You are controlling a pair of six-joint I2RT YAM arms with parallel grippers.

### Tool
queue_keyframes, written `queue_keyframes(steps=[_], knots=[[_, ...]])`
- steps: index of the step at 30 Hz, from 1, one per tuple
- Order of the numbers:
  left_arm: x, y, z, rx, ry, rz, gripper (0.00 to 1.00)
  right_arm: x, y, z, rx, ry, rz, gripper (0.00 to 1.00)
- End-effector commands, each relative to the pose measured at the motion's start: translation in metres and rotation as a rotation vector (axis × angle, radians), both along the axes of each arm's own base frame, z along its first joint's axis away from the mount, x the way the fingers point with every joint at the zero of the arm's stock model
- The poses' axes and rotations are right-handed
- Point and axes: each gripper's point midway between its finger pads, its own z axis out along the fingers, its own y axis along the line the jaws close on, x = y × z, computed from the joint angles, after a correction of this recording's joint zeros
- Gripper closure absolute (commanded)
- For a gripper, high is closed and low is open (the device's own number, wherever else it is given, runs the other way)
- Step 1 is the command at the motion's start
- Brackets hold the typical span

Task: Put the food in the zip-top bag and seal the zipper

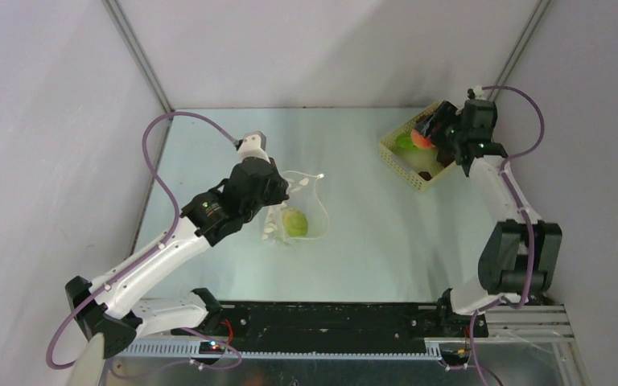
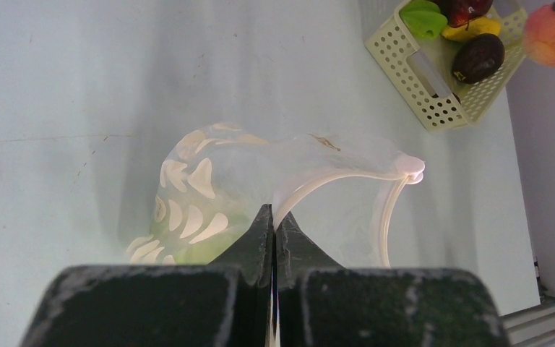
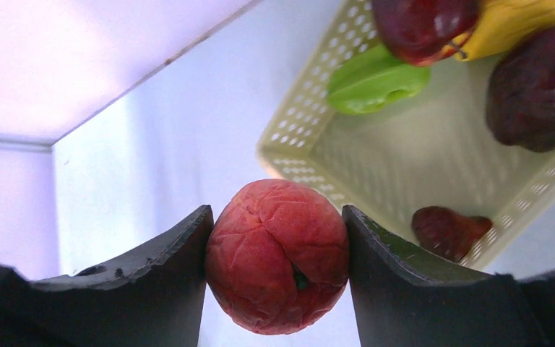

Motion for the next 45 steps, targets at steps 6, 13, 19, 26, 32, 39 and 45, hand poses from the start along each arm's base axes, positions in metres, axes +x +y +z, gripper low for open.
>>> queue_keyframes(steps=[6,13,19,26,32,39,45], knots=[[0.003,-0.007,0.018,-0.072,-0.038,-0.009,1.00,-0.096,0.107,0.090,0.184,-0.187,0.395,0.74],[0.004,-0.009,0.012,-0.071,-0.023,-0.010,1.00,-0.207,0.215,0.130,0.313,-0.285,0.881,0.74],[0.001,-0.008,0.010,-0.075,-0.016,-0.010,1.00,-0.272,0.269,0.127,0.375,-0.265,1.097,0.74],[-0.002,-0.008,0.009,-0.082,-0.009,-0.015,1.00,-0.271,0.302,0.093,0.342,-0.172,1.071,0.74],[-0.005,-0.006,0.005,-0.085,-0.004,-0.016,1.00,-0.264,0.322,0.073,0.329,-0.120,1.056,0.74],[-0.007,-0.007,0.004,-0.091,0.004,-0.021,1.00,-0.244,0.330,0.056,0.237,-0.085,0.907,0.74],[-0.011,-0.007,0.007,-0.111,0.002,-0.037,1.00,-0.213,0.312,0.038,0.109,-0.027,0.647,0.70]])
